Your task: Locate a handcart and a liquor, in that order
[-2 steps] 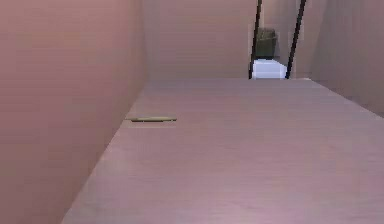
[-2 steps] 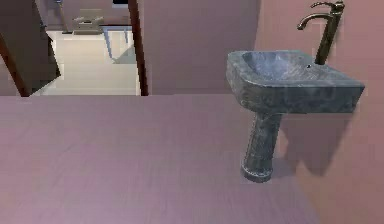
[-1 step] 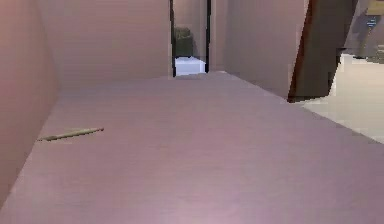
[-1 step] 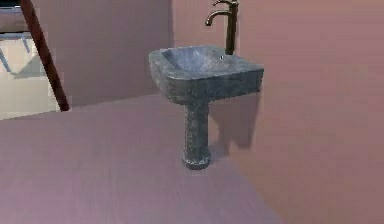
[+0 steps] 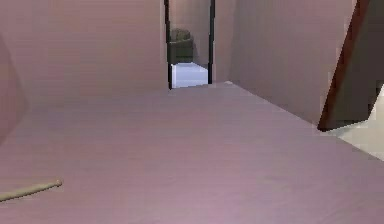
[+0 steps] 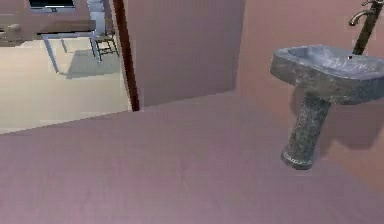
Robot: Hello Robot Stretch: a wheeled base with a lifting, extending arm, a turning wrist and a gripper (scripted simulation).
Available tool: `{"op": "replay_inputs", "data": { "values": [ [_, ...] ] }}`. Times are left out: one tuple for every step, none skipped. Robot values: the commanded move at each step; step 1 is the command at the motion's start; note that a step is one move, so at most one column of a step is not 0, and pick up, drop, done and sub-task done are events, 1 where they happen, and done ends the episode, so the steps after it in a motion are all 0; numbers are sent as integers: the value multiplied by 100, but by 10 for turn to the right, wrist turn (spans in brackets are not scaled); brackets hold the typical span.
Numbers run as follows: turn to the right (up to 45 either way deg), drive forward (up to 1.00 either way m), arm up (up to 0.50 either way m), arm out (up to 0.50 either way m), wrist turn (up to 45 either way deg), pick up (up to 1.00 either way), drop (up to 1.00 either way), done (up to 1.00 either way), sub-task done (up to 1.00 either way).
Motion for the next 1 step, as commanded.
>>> {"op": "replay_inputs", "data": {
  "values": [
    [0,100,0,0,0,0,0,0,0]
  ]
}}
